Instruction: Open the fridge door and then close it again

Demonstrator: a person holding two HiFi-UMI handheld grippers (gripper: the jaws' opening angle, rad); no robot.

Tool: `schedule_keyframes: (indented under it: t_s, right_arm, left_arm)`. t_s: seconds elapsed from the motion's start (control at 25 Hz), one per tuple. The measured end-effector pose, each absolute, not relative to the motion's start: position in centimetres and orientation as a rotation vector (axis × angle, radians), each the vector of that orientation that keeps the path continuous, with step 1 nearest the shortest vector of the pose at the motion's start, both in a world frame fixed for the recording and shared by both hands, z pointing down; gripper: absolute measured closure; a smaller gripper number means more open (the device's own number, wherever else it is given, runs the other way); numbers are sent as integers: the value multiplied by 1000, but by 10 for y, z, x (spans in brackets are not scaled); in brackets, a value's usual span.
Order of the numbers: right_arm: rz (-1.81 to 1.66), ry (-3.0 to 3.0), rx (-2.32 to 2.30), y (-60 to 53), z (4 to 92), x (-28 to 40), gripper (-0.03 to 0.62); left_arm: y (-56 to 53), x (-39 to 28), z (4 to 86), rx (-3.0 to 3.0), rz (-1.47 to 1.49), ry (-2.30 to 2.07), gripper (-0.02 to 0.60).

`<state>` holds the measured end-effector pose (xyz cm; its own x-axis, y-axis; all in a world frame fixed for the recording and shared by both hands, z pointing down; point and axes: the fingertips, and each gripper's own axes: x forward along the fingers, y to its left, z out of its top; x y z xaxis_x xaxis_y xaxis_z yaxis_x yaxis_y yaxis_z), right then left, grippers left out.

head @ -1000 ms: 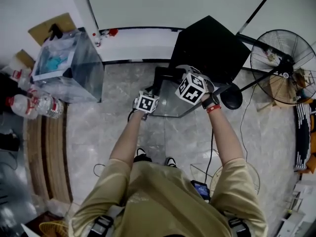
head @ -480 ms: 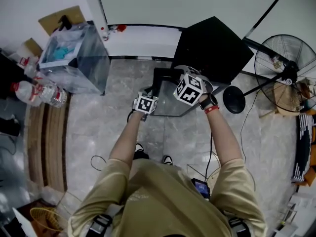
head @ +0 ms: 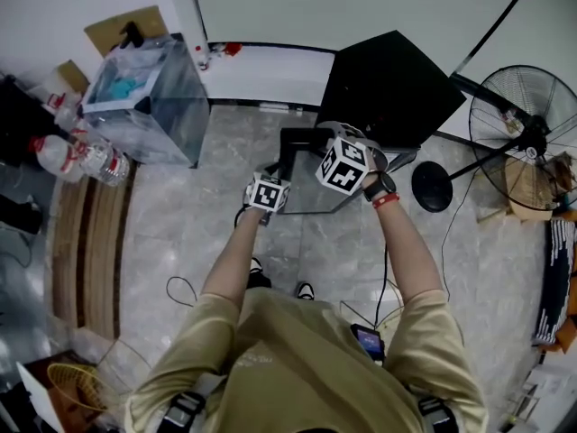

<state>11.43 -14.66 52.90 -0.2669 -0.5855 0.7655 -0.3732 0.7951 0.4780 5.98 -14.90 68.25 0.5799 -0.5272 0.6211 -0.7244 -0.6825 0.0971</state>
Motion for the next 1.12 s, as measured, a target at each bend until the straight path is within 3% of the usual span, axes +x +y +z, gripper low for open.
schedule_keyframes:
  t_s: [1.12]
  right_arm:
    - [-366,-1907,586,-79,532,111,349]
  left_arm:
    - [-66,59,683,2347,736,-1190,451]
